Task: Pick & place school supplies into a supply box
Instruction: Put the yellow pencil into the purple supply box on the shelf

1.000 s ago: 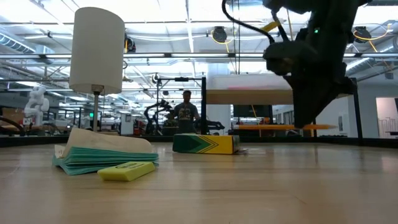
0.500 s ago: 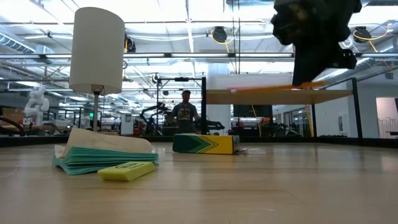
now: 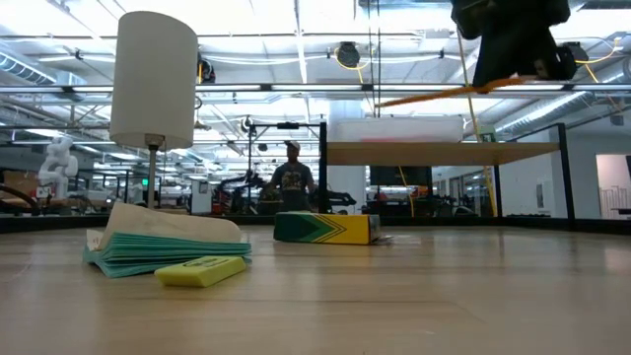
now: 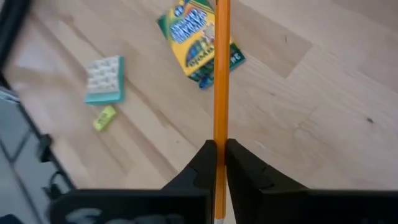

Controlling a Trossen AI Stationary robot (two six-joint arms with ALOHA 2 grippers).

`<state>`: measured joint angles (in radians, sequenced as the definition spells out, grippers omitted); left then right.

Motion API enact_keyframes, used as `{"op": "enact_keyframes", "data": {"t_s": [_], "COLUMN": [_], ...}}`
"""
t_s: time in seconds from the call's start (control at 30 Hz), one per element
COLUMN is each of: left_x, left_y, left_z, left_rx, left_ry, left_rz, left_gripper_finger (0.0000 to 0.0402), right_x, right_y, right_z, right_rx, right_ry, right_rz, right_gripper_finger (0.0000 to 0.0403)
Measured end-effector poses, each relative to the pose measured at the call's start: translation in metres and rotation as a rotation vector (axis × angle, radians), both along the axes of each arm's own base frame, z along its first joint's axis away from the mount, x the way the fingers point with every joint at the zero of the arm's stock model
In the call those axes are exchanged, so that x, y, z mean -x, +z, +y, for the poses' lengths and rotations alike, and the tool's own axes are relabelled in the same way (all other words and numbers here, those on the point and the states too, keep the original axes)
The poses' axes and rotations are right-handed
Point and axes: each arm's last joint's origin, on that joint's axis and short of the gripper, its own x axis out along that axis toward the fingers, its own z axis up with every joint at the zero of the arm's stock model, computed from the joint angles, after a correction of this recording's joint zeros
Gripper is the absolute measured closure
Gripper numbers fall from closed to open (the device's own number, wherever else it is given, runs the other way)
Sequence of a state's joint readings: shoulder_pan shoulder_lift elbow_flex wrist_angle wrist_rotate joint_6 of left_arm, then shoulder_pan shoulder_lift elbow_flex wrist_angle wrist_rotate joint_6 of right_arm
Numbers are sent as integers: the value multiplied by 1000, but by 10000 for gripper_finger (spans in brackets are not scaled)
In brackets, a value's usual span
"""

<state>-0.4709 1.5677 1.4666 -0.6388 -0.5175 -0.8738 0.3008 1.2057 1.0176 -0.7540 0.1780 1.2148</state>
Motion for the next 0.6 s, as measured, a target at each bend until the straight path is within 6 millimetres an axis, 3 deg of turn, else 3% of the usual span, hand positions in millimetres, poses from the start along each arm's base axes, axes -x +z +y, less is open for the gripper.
{"op": "enact_keyframes", "data": {"t_s": [0.6], "left_x": [0], "left_y": [0], "left_z": [1], "left_rx": [-11], "left_ry": [3], "left_rz": [-1], "left_gripper_finger": [325], "right_x": [7], "right_y": [58], "right_z": [-10], "right_rx": [-1], "right_ry": [35], "right_rz": [-59], "right_gripper_finger": [387]}}
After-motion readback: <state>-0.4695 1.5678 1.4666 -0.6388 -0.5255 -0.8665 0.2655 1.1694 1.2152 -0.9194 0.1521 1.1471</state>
